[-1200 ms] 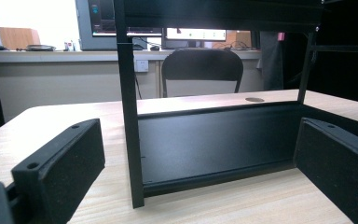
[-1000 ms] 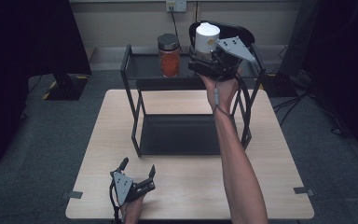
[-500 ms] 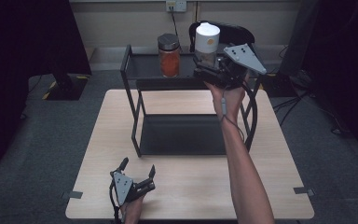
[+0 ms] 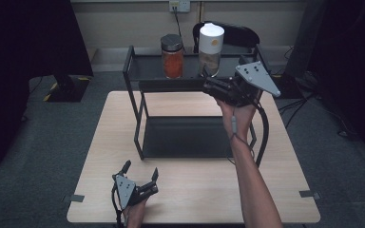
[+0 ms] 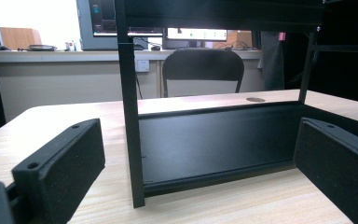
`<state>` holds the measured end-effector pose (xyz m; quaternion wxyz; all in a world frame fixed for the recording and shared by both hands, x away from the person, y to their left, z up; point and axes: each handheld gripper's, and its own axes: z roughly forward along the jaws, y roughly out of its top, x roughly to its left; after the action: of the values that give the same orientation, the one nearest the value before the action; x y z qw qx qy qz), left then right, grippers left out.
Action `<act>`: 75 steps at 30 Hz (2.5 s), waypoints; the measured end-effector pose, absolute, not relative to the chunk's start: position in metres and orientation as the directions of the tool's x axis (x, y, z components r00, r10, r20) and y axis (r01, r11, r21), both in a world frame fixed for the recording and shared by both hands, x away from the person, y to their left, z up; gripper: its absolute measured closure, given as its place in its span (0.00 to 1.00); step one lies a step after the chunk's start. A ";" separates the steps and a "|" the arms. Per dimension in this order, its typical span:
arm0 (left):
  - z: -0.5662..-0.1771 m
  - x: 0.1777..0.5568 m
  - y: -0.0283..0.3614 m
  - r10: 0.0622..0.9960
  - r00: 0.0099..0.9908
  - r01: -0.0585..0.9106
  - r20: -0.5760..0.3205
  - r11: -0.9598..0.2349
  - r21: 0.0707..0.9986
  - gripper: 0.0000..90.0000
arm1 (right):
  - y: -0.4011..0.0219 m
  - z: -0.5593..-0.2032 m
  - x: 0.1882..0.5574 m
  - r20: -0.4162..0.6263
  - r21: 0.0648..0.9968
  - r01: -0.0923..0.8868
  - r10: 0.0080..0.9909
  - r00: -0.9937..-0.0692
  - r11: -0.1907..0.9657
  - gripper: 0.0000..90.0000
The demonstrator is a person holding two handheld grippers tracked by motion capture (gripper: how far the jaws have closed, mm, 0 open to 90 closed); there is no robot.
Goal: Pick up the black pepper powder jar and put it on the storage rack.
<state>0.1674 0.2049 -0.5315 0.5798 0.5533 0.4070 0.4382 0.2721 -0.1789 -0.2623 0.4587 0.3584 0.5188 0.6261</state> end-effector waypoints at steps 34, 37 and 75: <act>-0.532 0.167 0.205 0.959 0.285 -0.058 0.013 0.004 0.998 0.01 | -0.200 -0.333 0.224 0.000 0.978 -0.198 0.953 -0.302 -0.063 0.00; -0.532 0.167 0.205 0.959 0.285 -0.058 0.013 0.004 0.998 0.01 | -0.201 -0.340 0.221 0.005 0.980 -0.187 0.954 -0.300 -0.064 0.00; -0.532 0.167 0.205 0.959 0.284 -0.058 0.013 0.004 0.998 0.01 | -0.212 -0.424 0.178 0.007 0.987 -0.154 0.974 -0.228 -0.043 0.00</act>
<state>0.1673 0.2047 -0.5316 0.5798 0.5529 0.4072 0.4385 0.1782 -0.2121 -0.4240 0.4713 0.4048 0.5063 0.5980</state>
